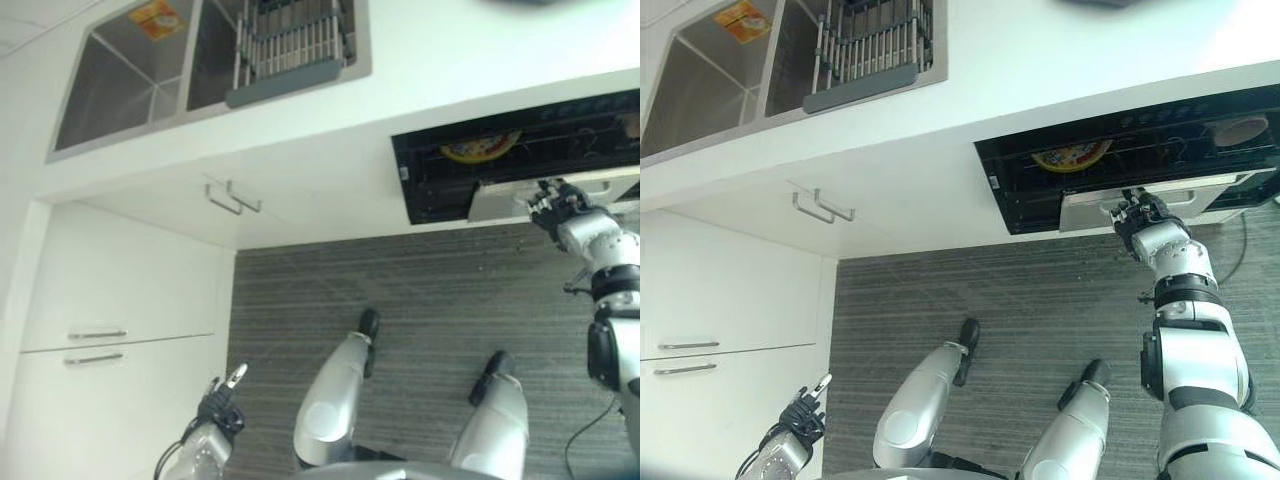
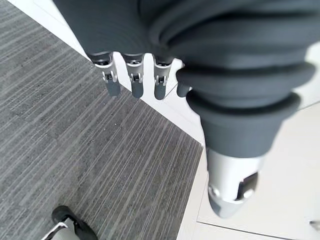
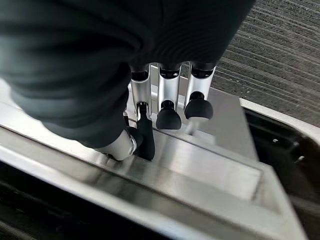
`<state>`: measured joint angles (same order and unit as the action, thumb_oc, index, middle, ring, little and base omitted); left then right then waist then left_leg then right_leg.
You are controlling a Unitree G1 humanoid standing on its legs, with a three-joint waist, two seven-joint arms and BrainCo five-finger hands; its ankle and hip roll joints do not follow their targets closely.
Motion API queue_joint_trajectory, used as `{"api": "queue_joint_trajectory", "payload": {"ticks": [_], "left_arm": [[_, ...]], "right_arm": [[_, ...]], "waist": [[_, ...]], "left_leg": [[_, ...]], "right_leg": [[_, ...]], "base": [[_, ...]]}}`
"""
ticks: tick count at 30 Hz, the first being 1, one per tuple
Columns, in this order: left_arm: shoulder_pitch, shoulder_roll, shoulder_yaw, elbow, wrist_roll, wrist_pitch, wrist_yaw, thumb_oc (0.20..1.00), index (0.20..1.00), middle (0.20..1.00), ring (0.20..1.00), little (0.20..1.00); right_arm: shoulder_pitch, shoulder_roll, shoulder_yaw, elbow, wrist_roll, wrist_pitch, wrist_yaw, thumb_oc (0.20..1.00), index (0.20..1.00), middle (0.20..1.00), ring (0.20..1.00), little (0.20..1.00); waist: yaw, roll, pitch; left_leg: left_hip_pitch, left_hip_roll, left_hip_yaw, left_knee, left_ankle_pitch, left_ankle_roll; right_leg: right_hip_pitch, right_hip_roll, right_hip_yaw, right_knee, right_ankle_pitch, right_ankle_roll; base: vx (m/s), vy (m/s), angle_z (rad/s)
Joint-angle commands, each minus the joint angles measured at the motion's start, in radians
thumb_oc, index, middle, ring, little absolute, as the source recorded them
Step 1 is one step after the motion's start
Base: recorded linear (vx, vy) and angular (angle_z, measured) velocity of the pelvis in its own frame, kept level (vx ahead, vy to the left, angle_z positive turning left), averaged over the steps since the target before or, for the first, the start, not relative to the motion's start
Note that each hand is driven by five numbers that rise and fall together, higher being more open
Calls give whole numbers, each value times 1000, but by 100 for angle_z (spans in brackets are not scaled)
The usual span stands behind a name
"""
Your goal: Place the dishes in the dishwasher.
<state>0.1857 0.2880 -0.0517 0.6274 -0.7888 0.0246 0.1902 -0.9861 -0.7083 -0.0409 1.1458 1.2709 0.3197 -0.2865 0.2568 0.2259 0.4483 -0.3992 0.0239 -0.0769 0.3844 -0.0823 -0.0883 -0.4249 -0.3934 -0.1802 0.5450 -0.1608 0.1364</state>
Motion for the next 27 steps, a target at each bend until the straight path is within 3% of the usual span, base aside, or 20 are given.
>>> {"api": "queue_joint_trajectory", "payload": {"ticks": [1,6,9,13,17,18,19,22,27], "left_arm": [[39,110,-70,12,63,-15,-46,1000,1000,1000,1000,1000],[45,152,-46,-4,69,-12,-99,1000,1000,1000,1000,1000],[46,174,-26,10,75,-9,-121,1000,1000,1000,1000,1000],[53,203,10,34,104,2,-159,1000,1000,1000,1000,1000],[56,231,28,19,113,18,-171,1000,1000,1000,1000,1000],[58,238,29,16,114,18,-176,1000,1000,1000,1000,1000],[69,247,32,10,120,4,-194,1000,1000,1000,1000,1000],[76,253,39,6,120,-4,-201,1000,1000,1000,1000,1000],[66,257,59,10,126,-17,-203,1000,1000,1000,1000,1000]], "right_arm": [[-98,-19,28,-51,-30,-28,31,200,200,200,200,200],[-242,-94,73,42,-100,-66,-13,200,200,200,200,200],[-301,-118,97,65,-90,-102,-28,200,200,200,200,200],[-390,-144,132,67,-104,-160,-32,200,200,200,200,200],[-401,-157,144,59,-75,-143,-25,200,200,200,200,200],[-399,-163,142,65,-62,-131,-27,548,548,548,548,548],[-386,-175,133,79,-31,-79,11,1000,1000,1000,1000,1000],[-336,-166,110,82,-28,-57,58,1000,1000,1000,1000,1000],[-190,-125,71,45,-151,-19,199,1000,1000,1000,1000,1000]], "waist": [[49,2,-56],[103,49,-50],[122,56,-50],[147,44,-55],[154,22,-56],[155,17,-57],[158,7,-56],[155,-3,-54],[145,-26,-42]], "left_leg": [[-7,0,-2,-68,68,9],[-10,-22,-26,-150,127,8],[-19,-27,-34,-158,137,8],[-37,-23,-40,-143,138,7],[-46,-17,-42,-118,129,8],[-48,-16,-42,-110,126,9],[-51,-10,-42,-92,118,10],[-50,-3,-38,-85,113,8],[-47,13,-27,-89,113,5]], "right_leg": [[21,45,-46,83,-92,-67],[28,25,-83,85,-110,-58],[28,19,-100,91,-117,-57],[41,16,-130,93,-120,-58],[57,17,-142,88,-114,-54],[62,18,-145,85,-113,-54],[78,24,-151,72,-108,-55],[100,36,-157,44,-98,-55],[135,55,-170,-13,-77,-49]], "base": [[37,-4,13],[17,-65,26],[-25,-87,26],[6,-106,14],[17,-86,6],[30,-96,1],[25,-84,0],[6,-55,-4],[-24,-28,-7]]}}
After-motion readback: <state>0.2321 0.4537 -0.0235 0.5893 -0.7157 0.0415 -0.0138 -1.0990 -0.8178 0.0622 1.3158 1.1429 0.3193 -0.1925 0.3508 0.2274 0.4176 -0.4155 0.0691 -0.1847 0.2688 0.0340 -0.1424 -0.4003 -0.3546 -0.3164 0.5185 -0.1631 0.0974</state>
